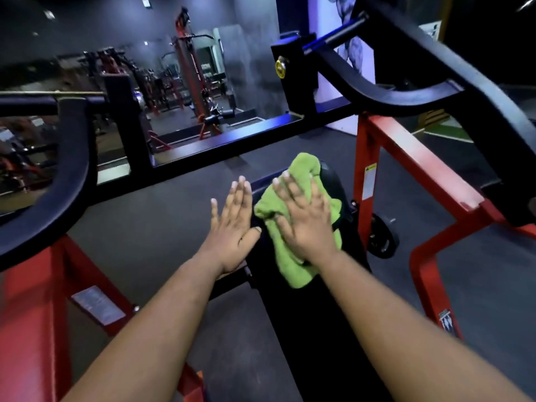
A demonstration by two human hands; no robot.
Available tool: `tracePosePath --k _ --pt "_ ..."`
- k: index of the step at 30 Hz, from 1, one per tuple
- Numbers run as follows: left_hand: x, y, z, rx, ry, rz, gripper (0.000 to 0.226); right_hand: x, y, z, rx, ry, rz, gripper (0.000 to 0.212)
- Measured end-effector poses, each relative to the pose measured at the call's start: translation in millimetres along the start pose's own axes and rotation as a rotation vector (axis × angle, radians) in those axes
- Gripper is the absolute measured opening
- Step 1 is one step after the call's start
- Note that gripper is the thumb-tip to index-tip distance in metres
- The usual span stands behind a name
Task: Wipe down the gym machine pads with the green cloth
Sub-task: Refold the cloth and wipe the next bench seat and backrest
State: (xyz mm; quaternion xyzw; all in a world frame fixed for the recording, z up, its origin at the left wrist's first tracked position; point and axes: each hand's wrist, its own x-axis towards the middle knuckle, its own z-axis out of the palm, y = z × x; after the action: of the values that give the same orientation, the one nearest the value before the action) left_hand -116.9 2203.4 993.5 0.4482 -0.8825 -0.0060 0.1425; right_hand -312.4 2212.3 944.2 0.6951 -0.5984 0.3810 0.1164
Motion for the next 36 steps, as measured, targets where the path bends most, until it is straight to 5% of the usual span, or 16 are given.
tracePosePath --k 5,11,14,19,28,30,34,36 --pt "1 2 -5 -0.121 -0.034 0.009 0.082 69 6 -12 0.059 0.074 0.478 0.060" --pt "-12 -20 -6 -0.512 0.192 0.047 0.083 -16 -34 6 -0.058 -0.029 0.111 0.075" --pt "-24 -35 -13 -0.412 0.217 0.054 0.078 -11 -23 0 -0.118 -0.050 -0.056 0.077" --pt "-33 -33 -16 -0.193 0.143 0.020 0.079 12 -59 11 -0.066 0.045 0.203 0.074" --pt "-29 -12 -1 -0.115 0.073 -0.100 0.086 -139 0 44 -0.233 -0.073 -0.246 0.083" --pt "-27 -6 -5 -0.204 0.096 -0.147 0.087 -110 21 32 -0.211 -0.075 -0.179 0.080" --pt "-24 2 -11 -0.304 0.103 -0.188 0.082 -2 -10 0 0.009 0.034 0.250 0.074" --pt "-23 4 -10 -0.257 0.101 -0.192 0.083 24 -31 -5 -0.008 -0.007 0.139 0.074"
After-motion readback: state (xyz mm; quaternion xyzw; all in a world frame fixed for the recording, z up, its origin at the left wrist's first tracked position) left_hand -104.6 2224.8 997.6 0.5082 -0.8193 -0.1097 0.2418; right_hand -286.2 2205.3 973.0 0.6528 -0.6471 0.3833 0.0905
